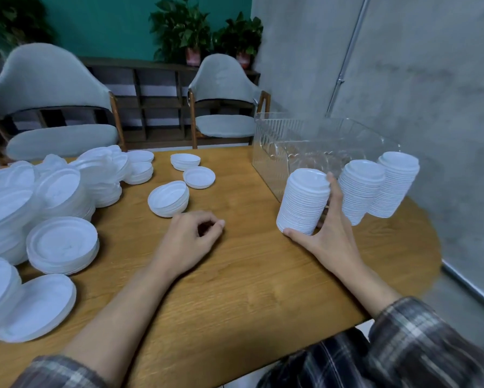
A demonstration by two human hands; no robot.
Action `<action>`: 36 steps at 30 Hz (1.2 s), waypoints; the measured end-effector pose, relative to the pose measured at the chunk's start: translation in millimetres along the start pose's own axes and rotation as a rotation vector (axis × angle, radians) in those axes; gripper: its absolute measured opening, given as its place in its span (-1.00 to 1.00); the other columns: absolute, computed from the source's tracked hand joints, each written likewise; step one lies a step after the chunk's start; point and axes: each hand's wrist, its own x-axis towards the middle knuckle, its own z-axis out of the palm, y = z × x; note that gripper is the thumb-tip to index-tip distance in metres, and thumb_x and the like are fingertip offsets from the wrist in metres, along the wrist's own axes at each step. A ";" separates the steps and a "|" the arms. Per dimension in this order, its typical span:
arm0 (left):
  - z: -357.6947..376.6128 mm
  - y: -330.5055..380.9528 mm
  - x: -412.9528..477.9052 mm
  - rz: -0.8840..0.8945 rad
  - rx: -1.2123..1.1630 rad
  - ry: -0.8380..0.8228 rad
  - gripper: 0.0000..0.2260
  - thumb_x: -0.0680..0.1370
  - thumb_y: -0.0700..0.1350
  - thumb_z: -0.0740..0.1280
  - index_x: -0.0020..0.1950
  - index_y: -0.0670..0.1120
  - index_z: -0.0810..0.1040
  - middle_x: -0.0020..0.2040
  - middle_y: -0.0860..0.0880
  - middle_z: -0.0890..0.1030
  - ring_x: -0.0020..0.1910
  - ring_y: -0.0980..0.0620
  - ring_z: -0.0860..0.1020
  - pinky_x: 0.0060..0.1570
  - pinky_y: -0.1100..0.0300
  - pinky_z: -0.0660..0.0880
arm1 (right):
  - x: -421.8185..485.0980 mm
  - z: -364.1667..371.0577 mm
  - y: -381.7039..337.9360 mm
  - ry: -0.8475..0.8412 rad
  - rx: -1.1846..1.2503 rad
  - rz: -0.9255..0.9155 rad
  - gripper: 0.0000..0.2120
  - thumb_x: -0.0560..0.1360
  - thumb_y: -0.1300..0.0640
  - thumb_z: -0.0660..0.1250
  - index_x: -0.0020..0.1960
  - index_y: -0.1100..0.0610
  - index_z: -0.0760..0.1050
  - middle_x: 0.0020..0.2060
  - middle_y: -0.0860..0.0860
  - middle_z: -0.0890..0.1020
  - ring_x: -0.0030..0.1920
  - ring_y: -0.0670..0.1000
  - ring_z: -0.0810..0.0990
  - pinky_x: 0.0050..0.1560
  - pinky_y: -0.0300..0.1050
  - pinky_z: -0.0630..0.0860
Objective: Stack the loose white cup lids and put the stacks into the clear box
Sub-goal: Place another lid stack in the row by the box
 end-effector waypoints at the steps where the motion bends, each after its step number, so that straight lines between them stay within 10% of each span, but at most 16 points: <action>1: 0.2 -0.6 0.2 0.001 -0.001 -0.003 -0.83 0.64 -0.08 0.43 -0.13 -0.04 0.72 -0.22 0.09 0.69 -0.21 0.08 0.55 -0.19 0.33 0.40 | 1.6 -2.4 2.3 0.010 -0.011 0.010 0.31 0.27 -0.01 0.72 0.64 -0.26 -0.19 0.52 -0.07 0.40 0.42 0.04 0.49 0.40 0.18 0.47; 24: 0.2 0.3 -0.3 -0.018 0.002 -0.033 -0.74 0.68 0.05 0.34 -0.12 0.01 0.72 -0.17 0.13 0.69 -0.13 0.10 0.62 -0.02 0.07 0.52 | 0.1 -15.1 13.2 0.054 0.008 0.073 0.33 0.34 -0.01 0.69 0.62 -0.33 -0.33 0.52 -0.03 0.42 0.41 0.03 0.51 0.42 0.19 0.48; 36: -3.5 3.9 -1.6 -0.029 -0.002 0.013 -0.76 0.67 0.01 0.36 -0.13 0.02 0.73 -0.19 0.19 0.68 -0.15 0.11 0.63 -0.05 0.04 0.56 | -37.0 -25.8 14.9 0.062 -0.032 0.092 -0.23 0.47 -0.10 0.56 0.57 -0.02 0.30 0.31 -0.05 0.59 0.28 -0.05 0.58 0.32 -0.04 0.55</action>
